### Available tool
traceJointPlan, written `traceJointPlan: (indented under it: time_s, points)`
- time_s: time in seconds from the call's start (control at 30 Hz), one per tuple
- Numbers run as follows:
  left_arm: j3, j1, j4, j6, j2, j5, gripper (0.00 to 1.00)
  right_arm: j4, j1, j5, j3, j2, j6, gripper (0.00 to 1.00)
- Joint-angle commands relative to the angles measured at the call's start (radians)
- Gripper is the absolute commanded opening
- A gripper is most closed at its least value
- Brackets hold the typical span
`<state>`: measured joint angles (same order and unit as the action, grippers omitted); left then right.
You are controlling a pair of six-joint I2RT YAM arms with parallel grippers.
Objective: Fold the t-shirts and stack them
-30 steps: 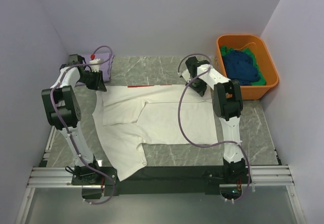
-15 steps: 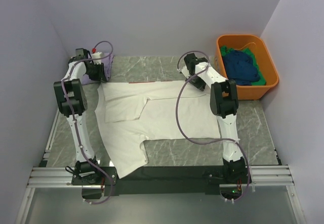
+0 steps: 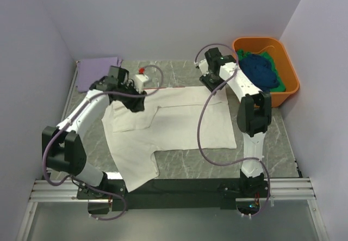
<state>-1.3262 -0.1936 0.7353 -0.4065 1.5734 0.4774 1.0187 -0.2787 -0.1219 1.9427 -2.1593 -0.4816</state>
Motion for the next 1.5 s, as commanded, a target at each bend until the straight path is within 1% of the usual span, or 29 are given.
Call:
traceJointPlan:
  time_s: [0.0, 0.03, 0.1, 0.2, 0.3, 0.4, 0.6, 0.7, 0.8, 0.83, 0.9, 0.93, 1.17, 1.37, 1.4, 1.43, 1.47]
  points:
    - [0.160, -0.088, -0.048, 0.023, -0.041, -0.088, 0.49, 0.035, 0.016, 0.118, -0.037, 0.121, 0.051, 0.52]
    - [0.182, -0.145, -0.062, 0.046, -0.047, -0.141, 0.49, 0.040, 0.018, 0.119, -0.063, 0.143, 0.052, 0.52]
    - [0.225, -0.217, -0.091, 0.064, -0.035, -0.203, 0.48, 0.044, 0.018, 0.154, -0.114, 0.167, 0.049, 0.52]
    - [0.249, -0.266, -0.126, 0.093, -0.001, -0.276, 0.48, 0.040, 0.019, 0.180, -0.186, 0.210, 0.047, 0.52]
    - [0.251, -0.297, -0.161, 0.107, 0.043, -0.338, 0.48, 0.020, 0.024, 0.186, -0.258, 0.251, 0.052, 0.51]
    - [0.233, -0.302, -0.177, 0.126, 0.091, -0.367, 0.47, 0.001, 0.029, 0.182, -0.310, 0.282, 0.051, 0.51]
    - [0.211, -0.306, -0.221, 0.124, 0.146, -0.388, 0.44, -0.008, 0.047, 0.177, -0.352, 0.308, 0.055, 0.50]
    - [0.202, -0.310, -0.226, 0.118, 0.162, -0.381, 0.39, -0.008, 0.052, 0.171, -0.357, 0.308, 0.055, 0.50]
    - [0.193, -0.313, -0.215, 0.112, 0.157, -0.361, 0.26, -0.009, 0.056, 0.166, -0.360, 0.309, 0.055, 0.50]
    - [0.190, -0.313, -0.212, 0.112, 0.154, -0.353, 0.17, -0.009, 0.055, 0.165, -0.360, 0.309, 0.054, 0.49]
    - [0.177, -0.314, -0.180, 0.109, 0.136, -0.332, 0.08, -0.009, 0.056, 0.162, -0.360, 0.309, 0.052, 0.49]
    - [0.173, -0.313, -0.166, 0.107, 0.128, -0.321, 0.01, -0.011, 0.059, 0.160, -0.360, 0.309, 0.052, 0.49]
    - [0.130, -0.331, -0.027, 0.103, 0.105, -0.174, 0.01, 0.003, 0.059, 0.162, -0.346, 0.297, 0.052, 0.49]
    - [0.154, -0.357, -0.005, 0.098, 0.114, -0.112, 0.01, 0.014, 0.058, 0.163, -0.326, 0.282, 0.052, 0.48]
    - [0.156, -0.359, -0.010, 0.104, 0.116, -0.105, 0.05, 0.015, 0.058, 0.165, -0.324, 0.277, 0.052, 0.48]
    - [0.156, -0.359, -0.010, 0.106, 0.114, -0.100, 0.19, 0.018, 0.058, 0.165, -0.324, 0.276, 0.051, 0.48]
    - [0.156, -0.357, -0.008, 0.104, 0.112, -0.092, 0.23, 0.021, 0.059, 0.166, -0.324, 0.277, 0.051, 0.48]
